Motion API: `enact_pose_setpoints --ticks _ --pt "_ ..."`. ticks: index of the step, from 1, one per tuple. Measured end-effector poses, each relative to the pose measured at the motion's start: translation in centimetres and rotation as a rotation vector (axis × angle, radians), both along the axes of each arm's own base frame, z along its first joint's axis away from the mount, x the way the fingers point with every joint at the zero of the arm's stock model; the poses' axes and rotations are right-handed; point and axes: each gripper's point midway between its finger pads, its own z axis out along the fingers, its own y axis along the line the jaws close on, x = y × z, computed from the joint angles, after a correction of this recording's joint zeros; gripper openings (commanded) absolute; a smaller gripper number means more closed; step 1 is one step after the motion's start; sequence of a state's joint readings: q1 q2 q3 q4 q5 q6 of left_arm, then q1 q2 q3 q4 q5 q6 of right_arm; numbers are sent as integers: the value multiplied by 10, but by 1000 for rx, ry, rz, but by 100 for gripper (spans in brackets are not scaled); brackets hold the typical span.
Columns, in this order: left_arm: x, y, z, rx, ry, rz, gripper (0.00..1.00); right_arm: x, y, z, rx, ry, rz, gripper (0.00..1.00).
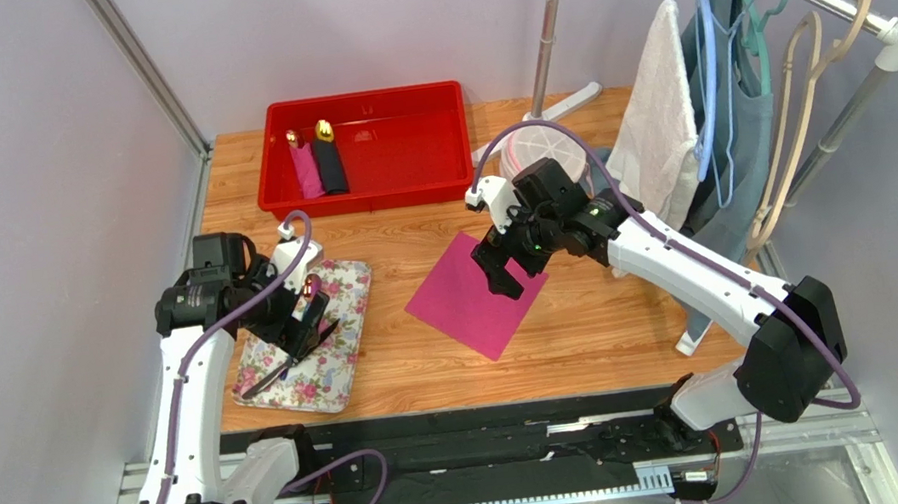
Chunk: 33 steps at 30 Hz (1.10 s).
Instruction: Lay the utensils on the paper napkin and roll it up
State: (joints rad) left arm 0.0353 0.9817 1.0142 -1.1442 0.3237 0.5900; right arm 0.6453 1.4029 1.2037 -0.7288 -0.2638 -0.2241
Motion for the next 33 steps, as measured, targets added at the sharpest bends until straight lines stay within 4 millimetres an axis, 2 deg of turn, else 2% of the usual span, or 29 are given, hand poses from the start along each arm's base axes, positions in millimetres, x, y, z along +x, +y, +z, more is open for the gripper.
enact_pose_setpoints --ticks 5,9,14,16,20,23,30,33 --pt "3 1 -3 16 26 -36 99 0 0 0 0 2 -1 100" --pt "8 3 -13 33 72 -80 99 0 0 0 0 3 -4 100" --pt "12 4 -25 83 108 -151 86 2 -2 -1 0 7 -13 100" --pt "13 4 -34 118 107 -191 83 2 -2 -3 -1 13 -18 100" --pt "6 7 -64 190 139 -274 67 3 -2 -10 -10 35 -22 100" --pt "1 10 -83 226 170 -333 61 3 -1 -14 -16 50 -23 100" --pt "16 16 -113 278 217 -398 52 2 0 -17 -14 68 -18 100" --pt "20 17 -125 285 248 -411 51 1 0 -19 -15 79 -19 100"
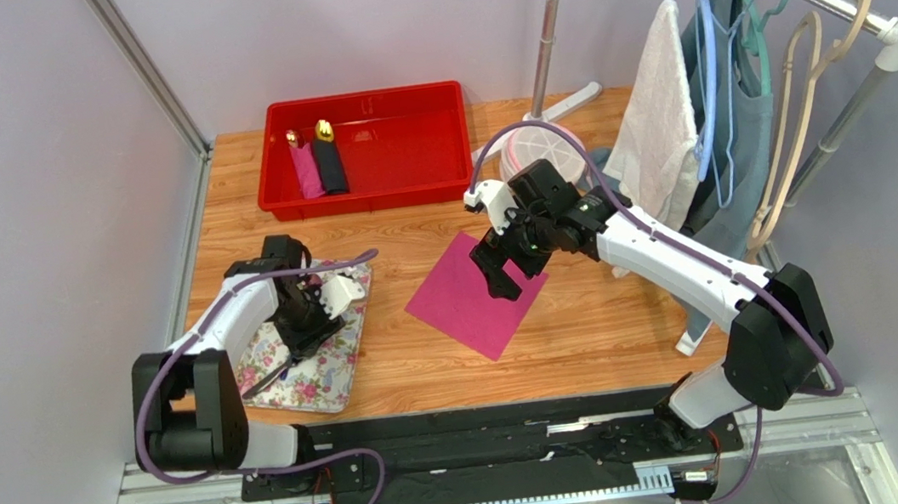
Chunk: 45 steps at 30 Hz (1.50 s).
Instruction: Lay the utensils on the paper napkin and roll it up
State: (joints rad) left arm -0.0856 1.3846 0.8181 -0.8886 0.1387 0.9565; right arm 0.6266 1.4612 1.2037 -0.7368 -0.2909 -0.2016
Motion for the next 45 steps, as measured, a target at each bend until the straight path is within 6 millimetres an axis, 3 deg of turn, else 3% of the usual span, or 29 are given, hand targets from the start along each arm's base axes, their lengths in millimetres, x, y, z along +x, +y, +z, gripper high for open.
enact_pose_setpoints --ticks 12,21,25,29,34,39,42,45 --pt "3 3 -20 25 60 -19 48 1 -4 -4 -3 21 -16 100" --pt "8 4 -21 40 46 -13 22 3 -6 -4 -1 25 -30 100" --pt "5 1 -19 31 56 1 1 4 -7 -4 0 28 -37 100" --pt "4 -6 -6 -5 81 29 0 5 -7 -6 -1 37 -45 100" --pt "31 -25 42 -97 32 81 0 8 -7 -6 11 52 -54 100" --pt "58 -58 113 -284 -44 126 0 12 -5 4 82 80 -71 100" --pt "68 -83 157 -430 -82 140 0 18 -2 21 189 86 -78 100" --pt "76 -120 222 -674 -137 145 0 28 5 60 348 57 -70 100"
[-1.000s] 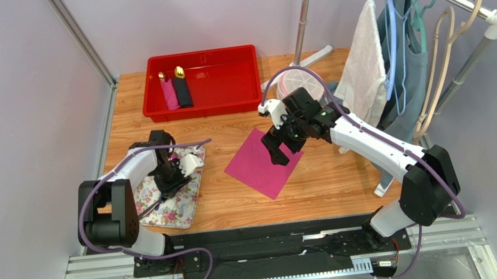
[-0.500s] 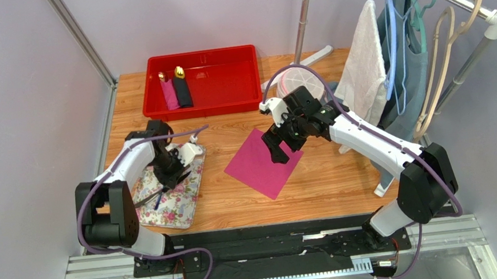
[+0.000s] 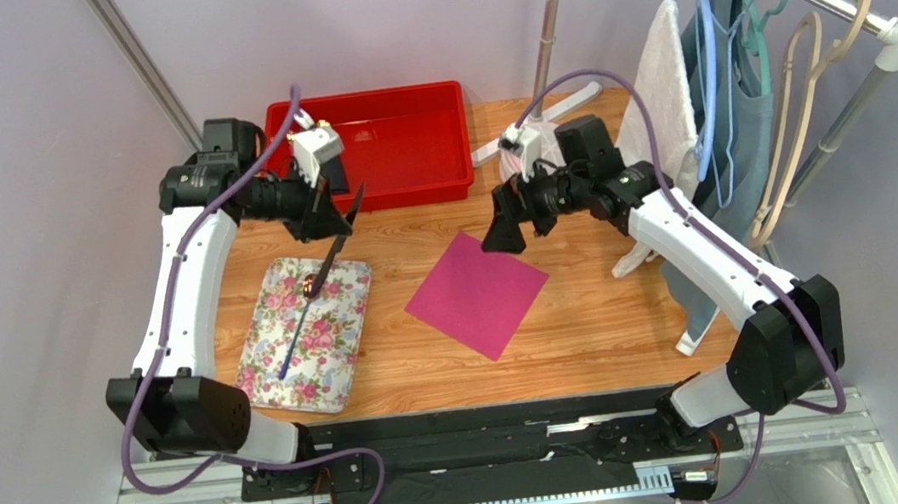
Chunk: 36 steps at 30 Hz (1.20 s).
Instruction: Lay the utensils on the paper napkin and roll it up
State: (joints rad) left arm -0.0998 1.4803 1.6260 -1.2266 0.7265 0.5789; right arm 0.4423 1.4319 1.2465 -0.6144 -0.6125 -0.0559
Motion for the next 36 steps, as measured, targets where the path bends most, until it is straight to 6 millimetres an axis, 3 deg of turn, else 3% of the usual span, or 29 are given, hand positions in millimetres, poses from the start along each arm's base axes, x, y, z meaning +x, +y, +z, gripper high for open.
enact_pose_setpoints --ticks 3,8,12,16,21,24,36 --pt "-5 -23 39 -178 -24 6 0 9 13 42 153 -31 22 100" --pt "-22 -53 106 -528 -51 16 0 3 43 111 392 -11 124 100" --pt "-25 -60 150 -762 -53 4 0 -4 59 165 551 0 216 100" --pt "-22 -63 181 -914 -22 -12 0 -9 71 201 683 28 281 97" --pt "-26 -62 215 -1081 9 -40 0 -17 87 224 791 65 346 87" --pt "-32 -60 225 -1138 23 -50 0 -26 95 231 819 83 381 85" --pt "-43 -58 225 -1188 67 -31 0 -48 123 254 860 83 474 73"
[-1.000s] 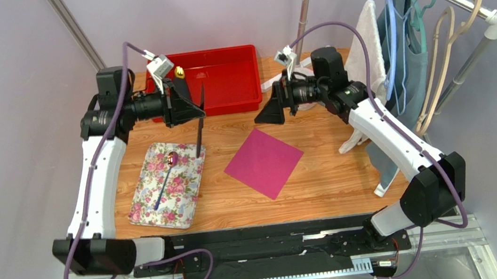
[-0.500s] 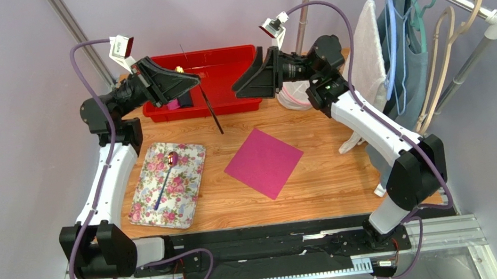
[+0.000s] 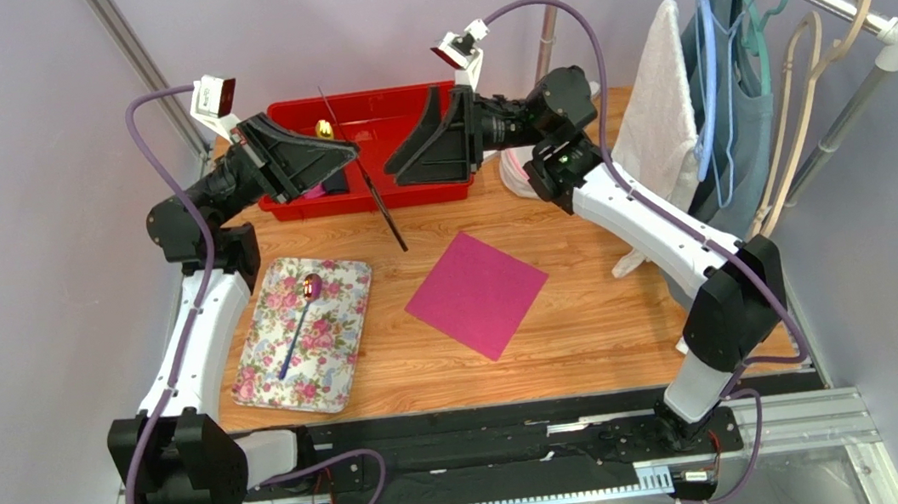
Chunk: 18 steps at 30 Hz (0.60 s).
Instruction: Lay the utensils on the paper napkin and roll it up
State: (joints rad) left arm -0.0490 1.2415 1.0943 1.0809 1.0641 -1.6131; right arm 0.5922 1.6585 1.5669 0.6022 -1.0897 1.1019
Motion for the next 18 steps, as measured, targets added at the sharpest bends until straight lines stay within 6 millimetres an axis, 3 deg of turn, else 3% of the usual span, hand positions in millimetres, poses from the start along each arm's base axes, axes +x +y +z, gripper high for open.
enact_pose_setpoints --ticks 8,18 --pt "-2 0 -1 -2 8 -1 0 -8 20 -10 -18 -16 38 63" --pt "-1 0 -4 -1 20 -1 0 -17 29 -16 -29 -22 63 41"
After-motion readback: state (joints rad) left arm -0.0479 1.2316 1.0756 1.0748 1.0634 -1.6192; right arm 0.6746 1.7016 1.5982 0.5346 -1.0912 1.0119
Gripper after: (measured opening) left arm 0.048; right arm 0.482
